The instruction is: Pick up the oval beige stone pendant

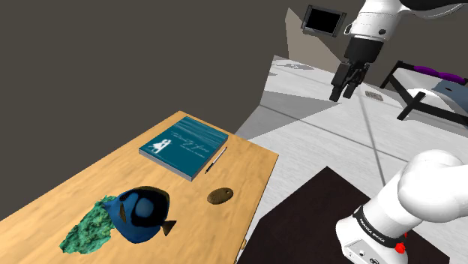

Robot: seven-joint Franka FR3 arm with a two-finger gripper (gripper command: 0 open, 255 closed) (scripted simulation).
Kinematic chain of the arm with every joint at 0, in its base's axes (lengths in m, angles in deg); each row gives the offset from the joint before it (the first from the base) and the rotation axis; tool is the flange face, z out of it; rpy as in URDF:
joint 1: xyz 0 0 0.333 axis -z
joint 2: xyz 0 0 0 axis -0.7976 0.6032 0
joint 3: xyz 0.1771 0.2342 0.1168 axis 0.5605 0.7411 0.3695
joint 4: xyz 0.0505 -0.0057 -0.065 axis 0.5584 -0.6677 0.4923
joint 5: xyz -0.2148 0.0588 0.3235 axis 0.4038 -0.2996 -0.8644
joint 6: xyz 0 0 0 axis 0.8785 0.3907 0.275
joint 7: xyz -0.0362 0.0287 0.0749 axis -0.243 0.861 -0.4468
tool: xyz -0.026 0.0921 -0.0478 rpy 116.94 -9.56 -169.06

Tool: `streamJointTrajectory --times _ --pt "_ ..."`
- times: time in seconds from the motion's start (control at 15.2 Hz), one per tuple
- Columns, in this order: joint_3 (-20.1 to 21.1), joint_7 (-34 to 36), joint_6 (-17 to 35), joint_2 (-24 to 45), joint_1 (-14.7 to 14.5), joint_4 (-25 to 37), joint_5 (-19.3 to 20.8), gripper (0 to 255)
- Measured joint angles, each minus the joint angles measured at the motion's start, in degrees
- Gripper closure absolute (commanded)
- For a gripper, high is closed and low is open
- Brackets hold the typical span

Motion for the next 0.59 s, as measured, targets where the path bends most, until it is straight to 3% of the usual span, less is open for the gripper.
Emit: streamJointTrajectory --times 0.26,0.59 --pt "1.06 -1.14 3.72 1.49 -1.39 -1.96 -0.73 0" --pt "3.39 -4.16 13.13 5.95 -4.56 -6.15 -2.24 0"
